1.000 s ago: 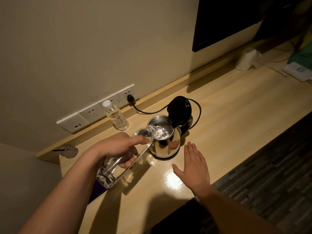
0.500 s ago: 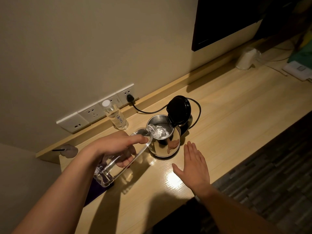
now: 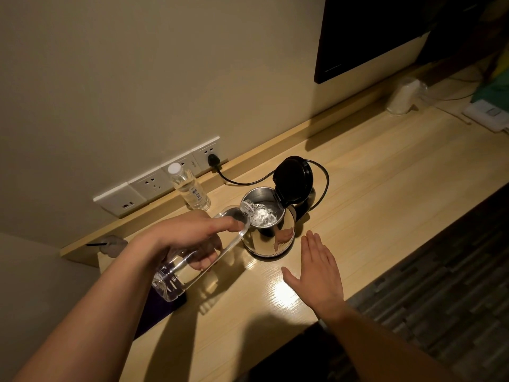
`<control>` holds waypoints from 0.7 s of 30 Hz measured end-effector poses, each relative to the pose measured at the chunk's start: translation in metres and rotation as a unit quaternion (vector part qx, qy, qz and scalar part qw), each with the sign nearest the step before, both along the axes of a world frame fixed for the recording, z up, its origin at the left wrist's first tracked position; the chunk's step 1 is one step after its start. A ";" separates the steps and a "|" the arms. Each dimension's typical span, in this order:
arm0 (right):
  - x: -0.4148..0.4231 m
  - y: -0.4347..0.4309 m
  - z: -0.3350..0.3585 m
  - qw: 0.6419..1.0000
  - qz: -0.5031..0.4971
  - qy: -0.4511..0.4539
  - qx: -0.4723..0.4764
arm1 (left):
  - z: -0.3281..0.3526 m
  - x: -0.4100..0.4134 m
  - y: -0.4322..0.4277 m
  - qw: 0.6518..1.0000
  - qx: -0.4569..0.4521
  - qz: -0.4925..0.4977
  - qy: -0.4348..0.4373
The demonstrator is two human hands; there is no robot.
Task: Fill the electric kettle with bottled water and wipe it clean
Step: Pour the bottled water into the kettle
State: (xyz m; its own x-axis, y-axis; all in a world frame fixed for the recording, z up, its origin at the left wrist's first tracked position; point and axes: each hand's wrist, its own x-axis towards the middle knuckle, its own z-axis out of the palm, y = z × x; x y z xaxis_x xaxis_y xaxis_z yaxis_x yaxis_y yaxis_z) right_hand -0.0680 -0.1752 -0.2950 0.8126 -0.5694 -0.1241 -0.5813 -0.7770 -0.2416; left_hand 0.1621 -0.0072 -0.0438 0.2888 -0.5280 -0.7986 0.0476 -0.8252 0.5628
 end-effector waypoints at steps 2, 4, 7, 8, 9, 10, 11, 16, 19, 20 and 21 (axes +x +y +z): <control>0.000 0.000 0.000 1.000 -0.001 -0.002 -0.001 | 0.002 0.000 0.000 1.000 0.002 -0.001 0.001; 0.000 0.000 0.000 1.000 -0.001 0.000 -0.003 | 0.004 0.001 -0.001 1.000 0.002 -0.011 0.006; 0.000 0.000 0.000 1.000 -0.003 -0.004 -0.001 | 0.007 0.001 -0.002 1.000 0.003 -0.017 0.002; 0.000 0.000 0.000 1.000 -0.003 -0.003 0.000 | 0.008 0.002 -0.002 1.000 0.004 -0.014 -0.001; 0.000 0.000 0.000 1.000 -0.002 -0.001 0.000 | 0.008 0.003 -0.002 1.000 0.006 -0.013 -0.003; 0.000 0.000 0.000 1.000 0.000 0.001 0.000 | 0.008 0.004 -0.002 1.000 0.009 -0.017 -0.004; 0.000 0.000 0.000 1.000 0.002 0.002 -0.001 | 0.008 0.005 -0.002 1.000 0.013 -0.022 -0.003; 0.000 0.000 0.000 1.000 0.001 -0.004 -0.001 | 0.009 0.012 -0.003 1.000 0.008 -0.026 0.014; 0.000 0.000 0.001 1.000 0.002 -0.003 -0.001 | 0.008 0.013 -0.002 0.999 0.008 -0.041 0.002; 0.000 0.000 0.001 1.000 0.001 -0.004 -0.001 | 0.009 0.014 -0.002 0.999 0.011 -0.041 0.001; 0.000 0.000 0.001 1.000 0.001 -0.004 -0.001 | 0.010 0.014 -0.002 0.999 0.015 -0.042 0.000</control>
